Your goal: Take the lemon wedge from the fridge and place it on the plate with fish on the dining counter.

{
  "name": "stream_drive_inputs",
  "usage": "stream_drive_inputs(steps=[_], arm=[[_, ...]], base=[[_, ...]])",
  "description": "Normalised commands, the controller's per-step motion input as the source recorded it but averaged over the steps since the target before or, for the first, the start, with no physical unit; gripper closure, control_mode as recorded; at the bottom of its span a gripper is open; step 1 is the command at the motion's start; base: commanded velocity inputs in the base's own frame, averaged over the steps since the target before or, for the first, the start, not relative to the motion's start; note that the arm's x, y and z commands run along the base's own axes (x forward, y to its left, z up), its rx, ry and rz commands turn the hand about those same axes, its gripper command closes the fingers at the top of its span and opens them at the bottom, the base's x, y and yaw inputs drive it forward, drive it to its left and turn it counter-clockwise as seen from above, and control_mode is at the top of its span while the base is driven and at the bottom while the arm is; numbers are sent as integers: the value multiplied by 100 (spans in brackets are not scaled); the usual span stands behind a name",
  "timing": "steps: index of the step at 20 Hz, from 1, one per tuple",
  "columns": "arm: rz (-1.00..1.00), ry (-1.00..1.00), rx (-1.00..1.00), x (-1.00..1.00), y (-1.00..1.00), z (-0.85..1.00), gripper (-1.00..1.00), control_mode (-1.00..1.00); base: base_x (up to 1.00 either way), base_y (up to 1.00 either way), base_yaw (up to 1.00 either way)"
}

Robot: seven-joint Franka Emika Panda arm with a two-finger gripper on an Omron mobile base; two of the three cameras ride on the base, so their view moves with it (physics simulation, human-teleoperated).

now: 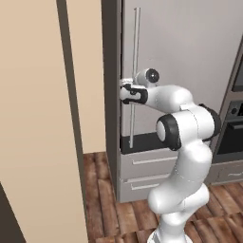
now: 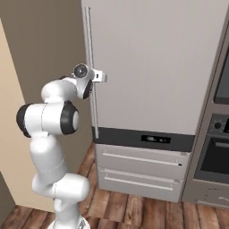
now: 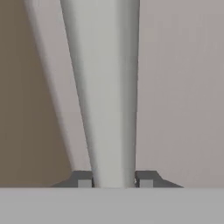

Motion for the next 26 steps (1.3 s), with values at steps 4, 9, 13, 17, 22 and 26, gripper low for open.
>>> stream_drive_inputs(steps=[4,9,13,17,22,26], arm=[[-6,-27,0,-96,-12,23,100,-100],[-15,-24,0,-100,-22,29,100,-100],[-33,-17,0,-98,-17,75,-100,-100],[-35,-3,3,-89,-8,100,-100,-100],[-25,4,16,-94,-1,100,-100,-100],[-18,13,24,-100,0,100,-100,-100]], base=[[0,0,0],[0,0,0],[0,0,0],[0,0,0],[0,0,0],[0,0,0]])
